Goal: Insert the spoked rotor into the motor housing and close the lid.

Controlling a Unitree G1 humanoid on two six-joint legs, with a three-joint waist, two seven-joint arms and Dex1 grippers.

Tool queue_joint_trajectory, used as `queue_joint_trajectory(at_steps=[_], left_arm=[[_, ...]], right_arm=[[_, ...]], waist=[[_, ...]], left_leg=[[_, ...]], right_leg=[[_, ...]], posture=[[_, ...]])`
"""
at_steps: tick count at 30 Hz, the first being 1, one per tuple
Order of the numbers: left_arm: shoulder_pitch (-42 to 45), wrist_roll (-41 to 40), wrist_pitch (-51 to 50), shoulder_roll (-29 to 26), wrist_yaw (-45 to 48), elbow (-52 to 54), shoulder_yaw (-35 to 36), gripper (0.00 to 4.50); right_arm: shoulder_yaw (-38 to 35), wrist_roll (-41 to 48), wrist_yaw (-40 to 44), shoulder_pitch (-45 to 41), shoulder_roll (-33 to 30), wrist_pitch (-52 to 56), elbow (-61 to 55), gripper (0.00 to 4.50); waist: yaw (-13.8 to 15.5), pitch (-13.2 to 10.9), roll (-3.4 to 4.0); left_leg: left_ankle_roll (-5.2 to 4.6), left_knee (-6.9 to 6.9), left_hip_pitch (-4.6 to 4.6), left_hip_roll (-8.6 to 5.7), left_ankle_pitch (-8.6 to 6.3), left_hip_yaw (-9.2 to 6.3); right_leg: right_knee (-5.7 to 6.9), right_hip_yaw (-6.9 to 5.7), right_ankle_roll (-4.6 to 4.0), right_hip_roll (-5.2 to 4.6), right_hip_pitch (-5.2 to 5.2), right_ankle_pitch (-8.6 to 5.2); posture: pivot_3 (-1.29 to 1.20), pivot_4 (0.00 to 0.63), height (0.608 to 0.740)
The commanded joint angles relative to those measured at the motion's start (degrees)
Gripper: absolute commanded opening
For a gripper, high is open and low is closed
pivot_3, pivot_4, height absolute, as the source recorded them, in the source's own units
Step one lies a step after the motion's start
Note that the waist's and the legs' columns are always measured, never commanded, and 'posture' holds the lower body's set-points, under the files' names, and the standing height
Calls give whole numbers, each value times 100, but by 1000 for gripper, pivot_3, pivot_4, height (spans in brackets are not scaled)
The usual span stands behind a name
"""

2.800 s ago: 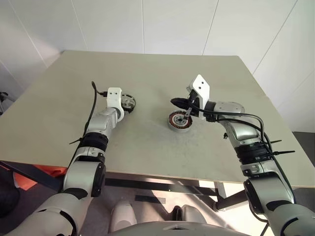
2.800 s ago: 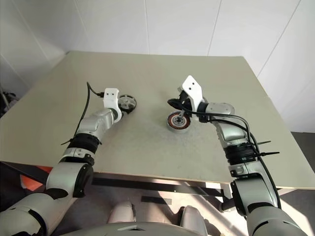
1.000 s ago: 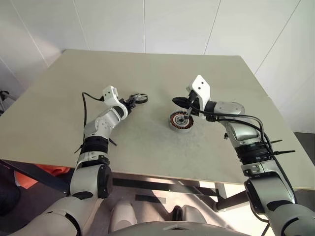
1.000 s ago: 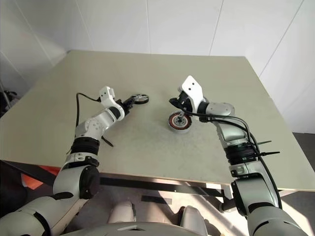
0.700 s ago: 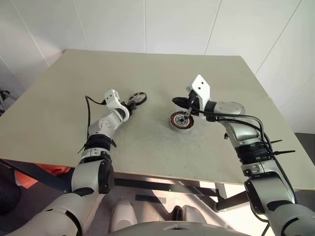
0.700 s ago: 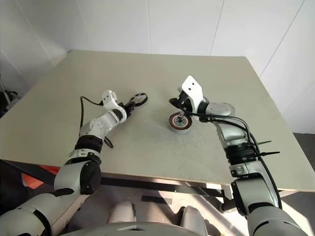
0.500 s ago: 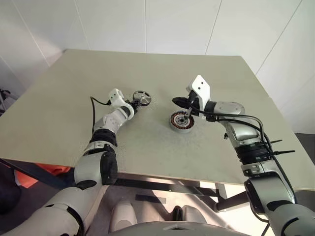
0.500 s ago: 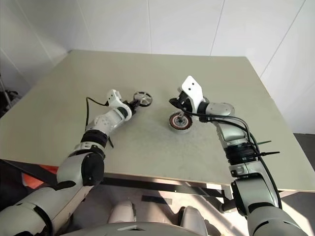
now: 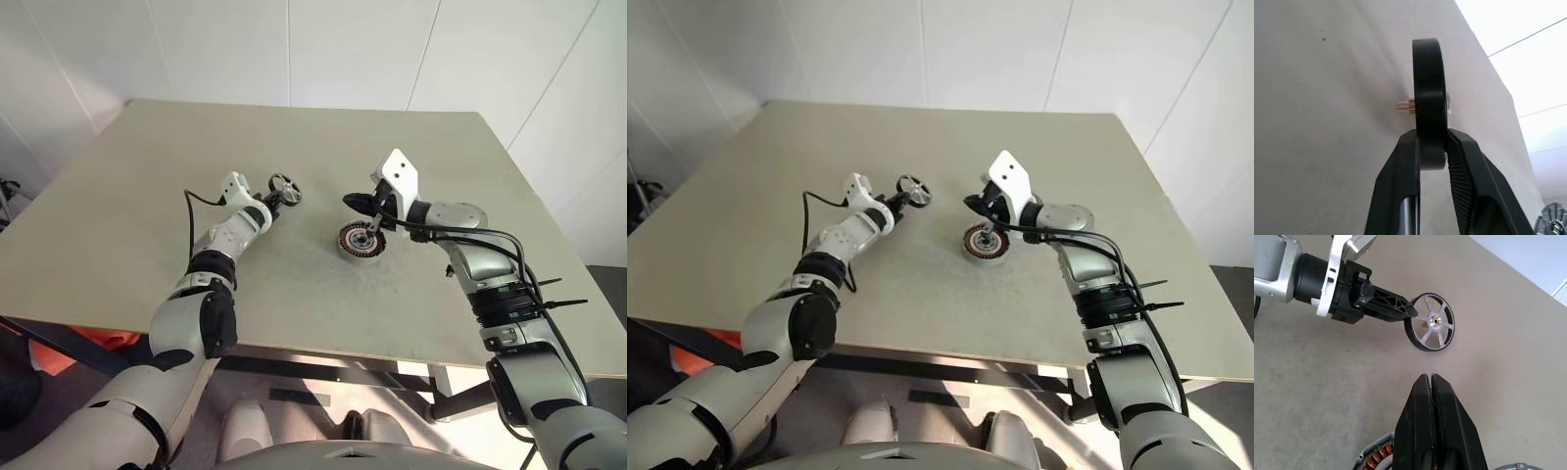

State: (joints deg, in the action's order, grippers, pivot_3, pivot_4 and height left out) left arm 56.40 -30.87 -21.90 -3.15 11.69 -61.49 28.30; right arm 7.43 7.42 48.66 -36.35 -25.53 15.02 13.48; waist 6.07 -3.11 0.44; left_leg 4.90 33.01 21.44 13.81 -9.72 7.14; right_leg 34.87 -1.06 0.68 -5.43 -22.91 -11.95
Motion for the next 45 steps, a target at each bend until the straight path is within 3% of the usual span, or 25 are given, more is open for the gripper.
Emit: queue_joint_trajectory(at_steps=[1,6,15,19,22,28,35,45], left_arm=[[10,91,106,-66,3,0,-60,521],[-14,25,17,-54,195,136,-54,521],[-547,-1008,-1468,-79,958,1413,320,521],[-863,-2159,-3036,-42,1137,2042,759,521],[-1074,-2496,-3958,-72,1131,2291,702,521],[-1138,-2373,-4555,92,1115,2501,202,521],[-1009,-2018,-4502,302,1174,2114,-266,521],[-834,-1519,-4095,394,1334,1495,-543,521]], right_arm=[[-55,-12,-18,-53,-36,-98,-151,0],[-49,-33,-20,-73,-35,-105,-130,0],[-84,-62,-59,-100,-58,-99,-112,0],[-93,-86,-95,-132,-56,-135,-52,0],[-197,-161,-327,-330,-64,-166,172,0],[-269,-142,-470,-574,-186,20,62,0],[-734,494,-300,-666,-279,586,-861,0],[-365,292,-236,-63,-446,816,-1483,0]], waist=[[-11,0,0],[-9,0,0],[-5,-2,0],[-11,-2,1],[2,-4,2],[3,-4,2],[-1,-7,3],[-4,-7,4]], left_leg=[[0,0,0,1,0,0],[1,0,0,1,1,-1],[-2,-3,9,1,-1,0],[-2,-3,9,1,-2,0],[-2,-2,9,1,-2,0],[-2,-1,10,0,-1,0],[-4,-4,12,0,-2,1],[-2,-5,-9,0,-1,0]], right_leg=[[0,-1,0,1,0,0],[1,-1,0,0,0,0],[-5,-5,-1,0,-5,0],[-5,-5,-1,0,-6,0],[-4,-5,-1,0,-6,0],[-4,-5,-1,-1,-5,0],[-10,-5,-1,1,-6,0],[-9,-3,-1,0,15,0]], posture=[[0,0,740],[0,0,740],[0,0,740],[0,0,740],[0,0,740],[0,0,740],[0,0,740],[0,0,740]])
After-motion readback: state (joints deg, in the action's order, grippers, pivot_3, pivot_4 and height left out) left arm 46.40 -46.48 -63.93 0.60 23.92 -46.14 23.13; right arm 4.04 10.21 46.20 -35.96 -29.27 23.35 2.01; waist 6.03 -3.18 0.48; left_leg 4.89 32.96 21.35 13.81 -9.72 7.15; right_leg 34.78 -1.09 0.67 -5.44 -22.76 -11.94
